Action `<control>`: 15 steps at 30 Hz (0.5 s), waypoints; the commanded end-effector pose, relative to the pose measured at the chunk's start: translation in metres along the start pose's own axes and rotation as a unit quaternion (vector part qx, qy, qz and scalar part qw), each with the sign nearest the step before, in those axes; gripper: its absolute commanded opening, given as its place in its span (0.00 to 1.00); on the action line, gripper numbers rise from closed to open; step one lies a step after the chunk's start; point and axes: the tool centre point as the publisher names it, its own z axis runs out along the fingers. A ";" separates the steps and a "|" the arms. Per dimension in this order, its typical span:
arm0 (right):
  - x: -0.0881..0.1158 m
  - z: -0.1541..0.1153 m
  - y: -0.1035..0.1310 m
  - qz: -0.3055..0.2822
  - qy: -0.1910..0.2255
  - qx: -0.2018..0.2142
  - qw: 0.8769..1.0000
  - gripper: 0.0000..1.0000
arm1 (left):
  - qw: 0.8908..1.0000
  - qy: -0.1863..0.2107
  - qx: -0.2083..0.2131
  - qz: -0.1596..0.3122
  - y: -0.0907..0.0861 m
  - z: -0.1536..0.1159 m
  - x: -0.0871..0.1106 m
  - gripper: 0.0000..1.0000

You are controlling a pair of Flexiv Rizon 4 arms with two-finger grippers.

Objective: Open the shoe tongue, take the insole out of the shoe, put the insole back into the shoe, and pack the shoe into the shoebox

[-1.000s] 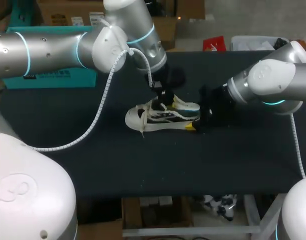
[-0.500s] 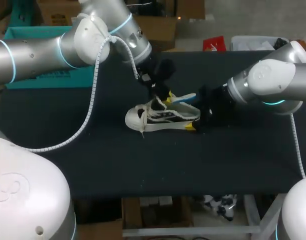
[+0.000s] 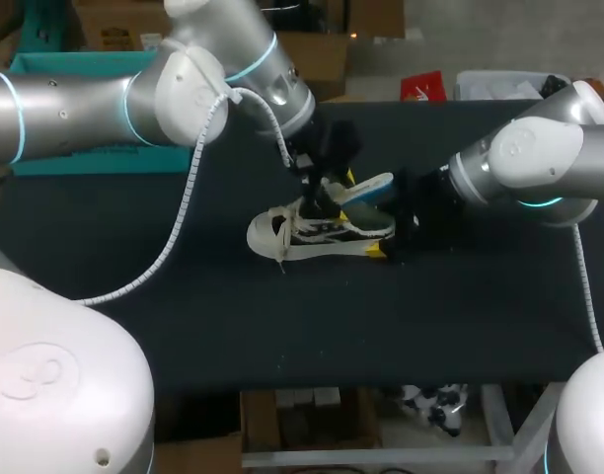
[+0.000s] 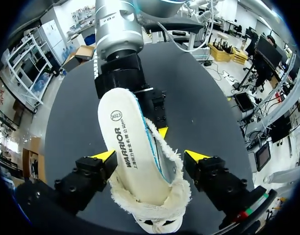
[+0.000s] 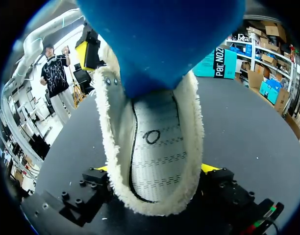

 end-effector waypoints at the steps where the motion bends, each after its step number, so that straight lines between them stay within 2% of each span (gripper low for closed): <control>1: -0.001 0.009 -0.006 0.000 0.001 -0.001 1.000 0.00 | 0.999 -0.051 -0.004 -0.004 -0.006 -0.007 0.013 0.98; 5: -0.001 0.009 -0.006 0.000 0.001 -0.001 1.000 0.00 | 0.997 -0.080 -0.009 -0.014 -0.016 -0.008 0.014 0.88; 8: -0.001 0.009 -0.006 0.000 0.001 -0.001 1.000 0.00 | 0.995 -0.094 -0.009 -0.022 -0.021 -0.006 0.014 0.85; 10: -0.001 0.009 -0.006 0.000 0.001 -0.001 1.000 0.00 | 0.994 -0.105 -0.012 -0.031 -0.023 -0.003 0.013 0.71; 15: -0.001 0.009 -0.006 0.000 0.001 -0.001 1.000 0.00 | 0.989 -0.139 -0.030 -0.050 -0.027 0.008 0.011 0.59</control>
